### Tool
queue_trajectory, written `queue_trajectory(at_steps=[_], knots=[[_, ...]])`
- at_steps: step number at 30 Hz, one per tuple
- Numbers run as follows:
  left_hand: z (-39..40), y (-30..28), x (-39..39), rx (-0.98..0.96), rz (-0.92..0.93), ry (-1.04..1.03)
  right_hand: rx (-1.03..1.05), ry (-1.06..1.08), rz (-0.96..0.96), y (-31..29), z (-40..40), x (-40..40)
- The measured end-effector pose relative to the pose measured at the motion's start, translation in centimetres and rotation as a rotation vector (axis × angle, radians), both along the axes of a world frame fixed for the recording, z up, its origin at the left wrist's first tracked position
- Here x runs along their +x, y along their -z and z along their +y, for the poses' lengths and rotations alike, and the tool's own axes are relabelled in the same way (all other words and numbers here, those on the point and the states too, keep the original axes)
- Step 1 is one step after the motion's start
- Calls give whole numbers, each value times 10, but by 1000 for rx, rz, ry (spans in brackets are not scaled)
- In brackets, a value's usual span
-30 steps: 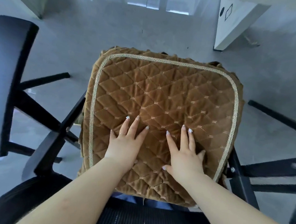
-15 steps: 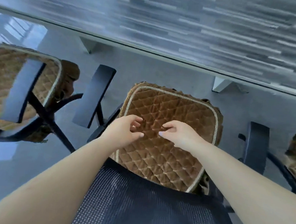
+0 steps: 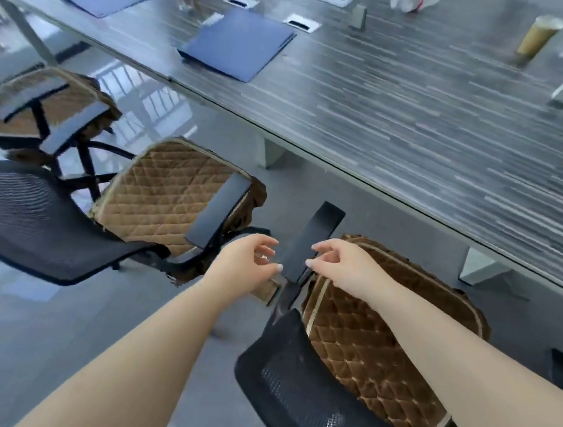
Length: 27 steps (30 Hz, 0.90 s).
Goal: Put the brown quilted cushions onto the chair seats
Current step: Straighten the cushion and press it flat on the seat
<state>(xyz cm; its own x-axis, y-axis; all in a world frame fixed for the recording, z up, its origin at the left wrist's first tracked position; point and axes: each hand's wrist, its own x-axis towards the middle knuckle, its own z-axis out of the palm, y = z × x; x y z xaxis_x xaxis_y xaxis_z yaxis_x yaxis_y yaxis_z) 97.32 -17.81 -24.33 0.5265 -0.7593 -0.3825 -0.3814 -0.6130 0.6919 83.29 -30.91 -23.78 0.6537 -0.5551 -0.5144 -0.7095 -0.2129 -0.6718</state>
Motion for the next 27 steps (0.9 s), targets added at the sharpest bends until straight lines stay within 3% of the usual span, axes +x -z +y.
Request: queue_trajectory(at_steps=[13,20,27], knots=[[208,-78,243,-85,-97,-162,-48,-98,-163,-48,172,228],[228,-69,324,-72,-49,-192,-40,-62,-162,-28,185,315],[197,-40,431,-11,-4,-193,75,81,-111,35,153,408]])
